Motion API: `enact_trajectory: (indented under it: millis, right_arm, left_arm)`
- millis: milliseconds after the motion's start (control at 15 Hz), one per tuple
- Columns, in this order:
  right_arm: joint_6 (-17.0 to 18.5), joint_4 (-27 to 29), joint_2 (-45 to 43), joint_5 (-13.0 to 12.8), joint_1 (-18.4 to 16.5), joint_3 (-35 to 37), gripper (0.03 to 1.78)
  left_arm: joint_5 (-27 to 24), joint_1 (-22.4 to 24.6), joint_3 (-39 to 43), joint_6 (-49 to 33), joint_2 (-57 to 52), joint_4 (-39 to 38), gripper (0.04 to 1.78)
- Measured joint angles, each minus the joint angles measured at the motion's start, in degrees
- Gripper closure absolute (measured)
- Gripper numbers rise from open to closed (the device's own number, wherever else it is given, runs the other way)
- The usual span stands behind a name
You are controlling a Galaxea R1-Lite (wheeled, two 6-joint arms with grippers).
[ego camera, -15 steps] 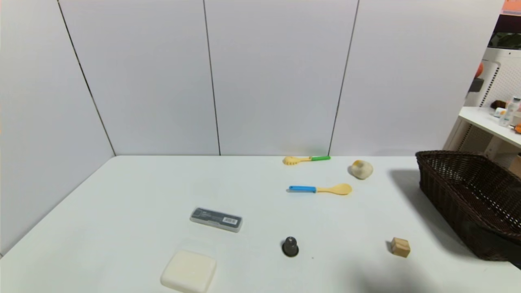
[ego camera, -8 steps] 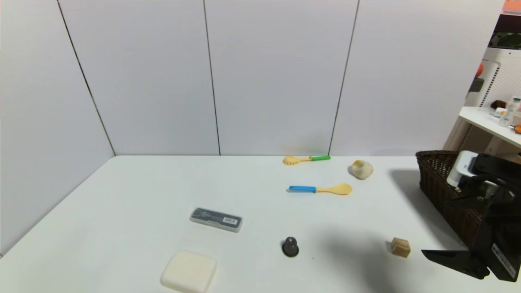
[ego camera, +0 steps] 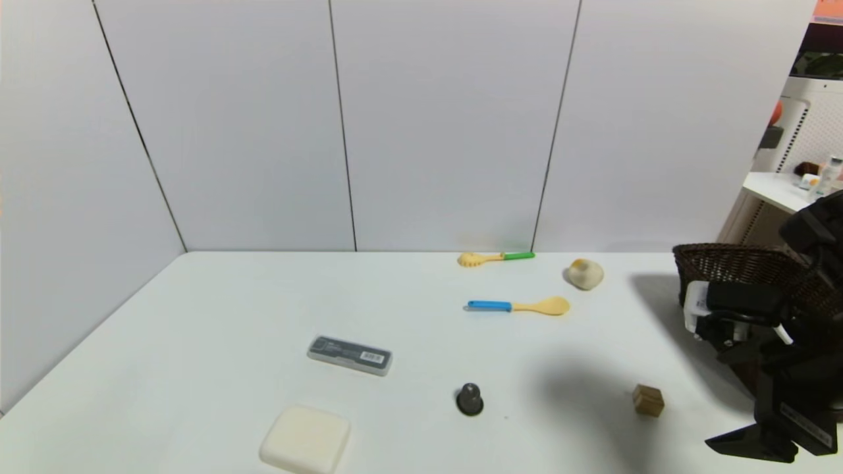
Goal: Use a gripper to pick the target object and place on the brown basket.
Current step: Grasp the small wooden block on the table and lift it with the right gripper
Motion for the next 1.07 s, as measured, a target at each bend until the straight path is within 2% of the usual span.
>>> enact_trajectory:
  millis: [200, 400, 867, 1067]
  right_arm:
    - [-1.49, -0.67, 3.44, -0.68, -2.01, -0.82, 0.11]
    - [-5.57, -3.97, 6.00, -0.35, -3.04, -1.23, 0.11]
    - [-7.28, -4.24, 9.45, -0.09, -2.68, -1.95, 0.11]
    - [-6.34, -8.89, 11.18, -1.38, -1.11, -1.57, 0.11]
  left_arm:
    - [0.00, 0.00, 0.00, 0.00, 0.00, 0.02, 0.13]
    - [-0.02, -0.02, 0.00, 0.00, 0.00, 0.02, 0.13]
    - [-0.02, -0.02, 0.00, 0.00, 0.00, 0.00, 0.13]
    - [-0.02, 0.02, 0.00, -0.02, 0.00, 0.02, 0.13]
